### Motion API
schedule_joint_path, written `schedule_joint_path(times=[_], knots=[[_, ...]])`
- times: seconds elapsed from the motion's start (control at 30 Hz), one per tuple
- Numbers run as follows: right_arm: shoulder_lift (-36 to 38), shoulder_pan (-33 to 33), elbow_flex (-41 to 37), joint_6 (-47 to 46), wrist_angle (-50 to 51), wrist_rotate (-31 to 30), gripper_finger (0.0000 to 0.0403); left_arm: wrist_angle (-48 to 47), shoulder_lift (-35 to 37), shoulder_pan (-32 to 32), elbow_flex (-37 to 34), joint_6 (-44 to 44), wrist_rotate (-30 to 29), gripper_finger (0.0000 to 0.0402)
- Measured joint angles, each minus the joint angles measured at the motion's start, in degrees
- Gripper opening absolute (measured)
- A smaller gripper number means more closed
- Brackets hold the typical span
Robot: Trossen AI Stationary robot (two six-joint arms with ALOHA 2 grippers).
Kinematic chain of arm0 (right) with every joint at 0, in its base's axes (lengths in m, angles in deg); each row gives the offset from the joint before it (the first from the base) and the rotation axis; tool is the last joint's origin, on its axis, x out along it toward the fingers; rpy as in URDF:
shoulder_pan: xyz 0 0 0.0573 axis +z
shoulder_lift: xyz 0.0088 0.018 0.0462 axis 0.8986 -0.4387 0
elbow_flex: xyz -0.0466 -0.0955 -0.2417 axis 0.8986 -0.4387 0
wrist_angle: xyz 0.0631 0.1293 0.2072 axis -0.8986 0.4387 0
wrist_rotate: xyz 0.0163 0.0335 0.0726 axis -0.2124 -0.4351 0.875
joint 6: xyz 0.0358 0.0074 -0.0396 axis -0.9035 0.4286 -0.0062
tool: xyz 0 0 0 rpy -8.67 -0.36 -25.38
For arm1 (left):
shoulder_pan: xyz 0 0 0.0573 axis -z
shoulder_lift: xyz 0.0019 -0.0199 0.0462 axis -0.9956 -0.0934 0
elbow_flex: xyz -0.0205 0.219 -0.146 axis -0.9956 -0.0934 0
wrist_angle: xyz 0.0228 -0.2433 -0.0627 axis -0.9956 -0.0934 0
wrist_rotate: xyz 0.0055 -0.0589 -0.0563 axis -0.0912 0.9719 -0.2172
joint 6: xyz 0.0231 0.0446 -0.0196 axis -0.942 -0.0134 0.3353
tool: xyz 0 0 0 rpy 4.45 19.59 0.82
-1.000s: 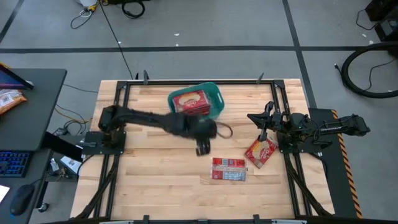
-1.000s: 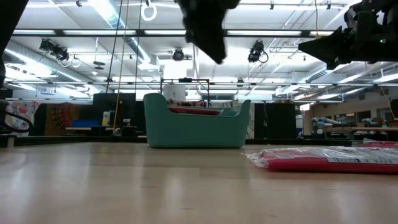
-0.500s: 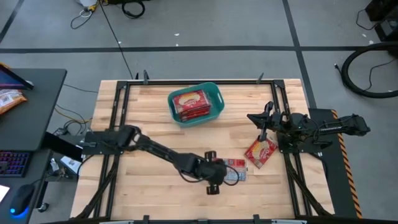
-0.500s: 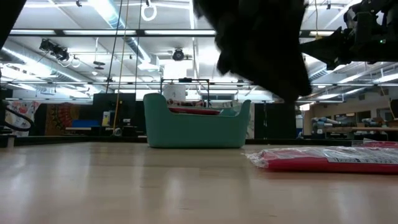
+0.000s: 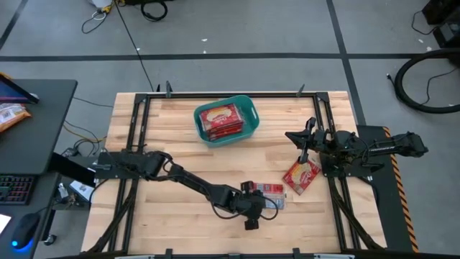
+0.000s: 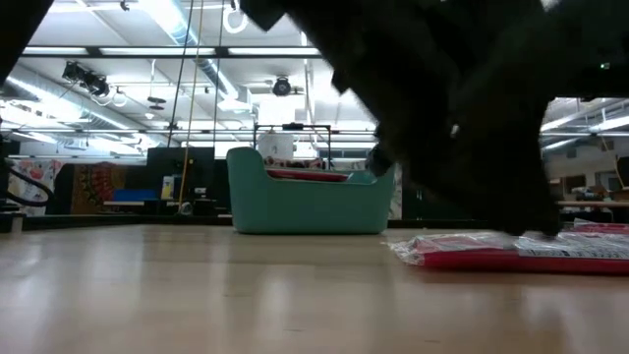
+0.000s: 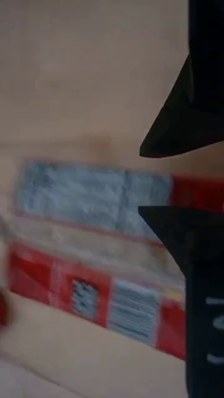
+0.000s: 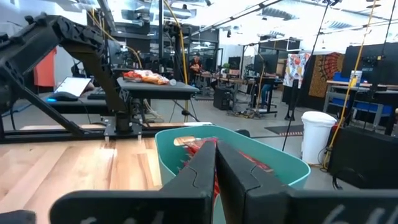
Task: Sort popcorn bags into baskets
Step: Put the bottom red popcorn bag into the green bin
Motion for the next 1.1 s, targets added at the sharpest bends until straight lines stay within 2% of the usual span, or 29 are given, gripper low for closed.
schedule_joint_path(times=[0.1,0.27,0.37,0.53,0.63,0.77,0.9,0.97,1.1], knots=[[0.00,0.01,0.00,0.00,0.00,-0.01,0.0020,-1.24,-0.84,-0.01,-0.02,1.33,-3.49,0.0141],[0.00,0.00,0.00,0.01,0.01,-0.03,0.0020,-9.70,-0.45,-0.24,0.31,8.09,-4.21,0.0141],[0.00,0.00,0.00,0.00,0.03,-0.03,0.0020,-19.40,0.52,0.03,0.39,14.11,-4.58,0.0141],[0.00,0.00,0.00,0.02,-0.05,-0.03,0.0020,-41.50,2.57,0.32,0.18,24.67,-5.29,0.0141],[0.00,0.01,0.00,0.02,-0.13,-0.02,0.0020,-49.48,3.66,0.31,-0.24,27.12,-6.08,0.0141],[0.01,0.00,0.00,0.01,-0.05,-0.03,0.0020,-50.85,6.53,1.74,-0.08,22.84,-7.03,0.0141],[0.00,0.00,0.00,0.00,0.00,-0.03,0.0020,-51.16,6.19,4.07,-0.18,18.61,-7.20,0.0141],[0.00,0.02,0.00,0.01,0.00,-0.03,0.0020,-51.46,6.03,5.17,-0.15,20.49,-8.62,0.0143],[0.00,0.02,0.00,0.00,0.01,-0.03,0.0020,-53.60,5.92,6.74,-0.27,29.64,-13.02,0.0160]])
